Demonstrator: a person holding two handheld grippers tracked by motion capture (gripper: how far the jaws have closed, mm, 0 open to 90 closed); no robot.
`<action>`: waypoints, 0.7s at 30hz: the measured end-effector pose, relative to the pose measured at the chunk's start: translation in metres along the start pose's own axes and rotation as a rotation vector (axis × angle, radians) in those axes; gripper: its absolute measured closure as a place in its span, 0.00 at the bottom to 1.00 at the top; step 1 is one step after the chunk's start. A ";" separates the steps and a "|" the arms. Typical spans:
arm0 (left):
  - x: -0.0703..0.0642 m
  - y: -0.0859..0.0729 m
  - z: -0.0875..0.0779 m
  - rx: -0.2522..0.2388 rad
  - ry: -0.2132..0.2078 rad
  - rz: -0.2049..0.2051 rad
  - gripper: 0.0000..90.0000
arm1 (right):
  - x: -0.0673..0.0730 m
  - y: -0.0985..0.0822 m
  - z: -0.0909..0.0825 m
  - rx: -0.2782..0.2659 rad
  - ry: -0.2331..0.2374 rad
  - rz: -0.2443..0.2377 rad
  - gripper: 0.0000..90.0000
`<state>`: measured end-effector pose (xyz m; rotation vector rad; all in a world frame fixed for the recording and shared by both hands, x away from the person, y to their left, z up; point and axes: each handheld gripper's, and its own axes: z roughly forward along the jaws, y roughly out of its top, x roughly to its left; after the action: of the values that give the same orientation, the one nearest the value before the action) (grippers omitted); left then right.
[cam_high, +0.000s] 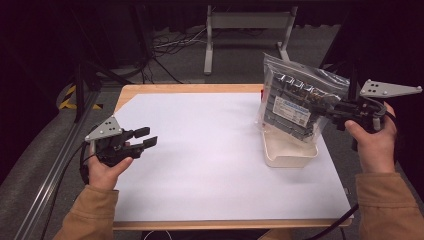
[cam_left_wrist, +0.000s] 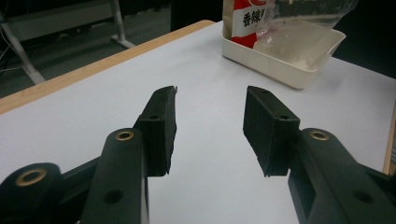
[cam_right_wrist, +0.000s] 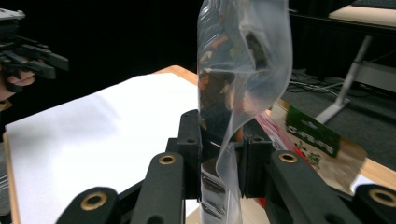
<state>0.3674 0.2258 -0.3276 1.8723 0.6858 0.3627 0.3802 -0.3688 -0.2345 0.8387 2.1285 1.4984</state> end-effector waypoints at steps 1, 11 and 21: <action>0.000 0.000 0.000 0.001 0.001 0.005 0.60 | -0.001 -0.001 0.000 0.000 -0.005 0.004 0.82; 0.000 -0.001 0.001 0.004 0.001 -0.002 0.60 | -0.005 -0.013 -0.001 0.030 -0.086 0.044 0.82; 0.001 -0.001 0.000 -0.001 0.001 0.000 0.60 | -0.006 -0.024 0.005 0.068 -0.114 0.075 0.82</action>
<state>0.3681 0.2268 -0.3286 1.8714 0.6866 0.3637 0.3817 -0.3752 -0.2592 1.0144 2.0957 1.3857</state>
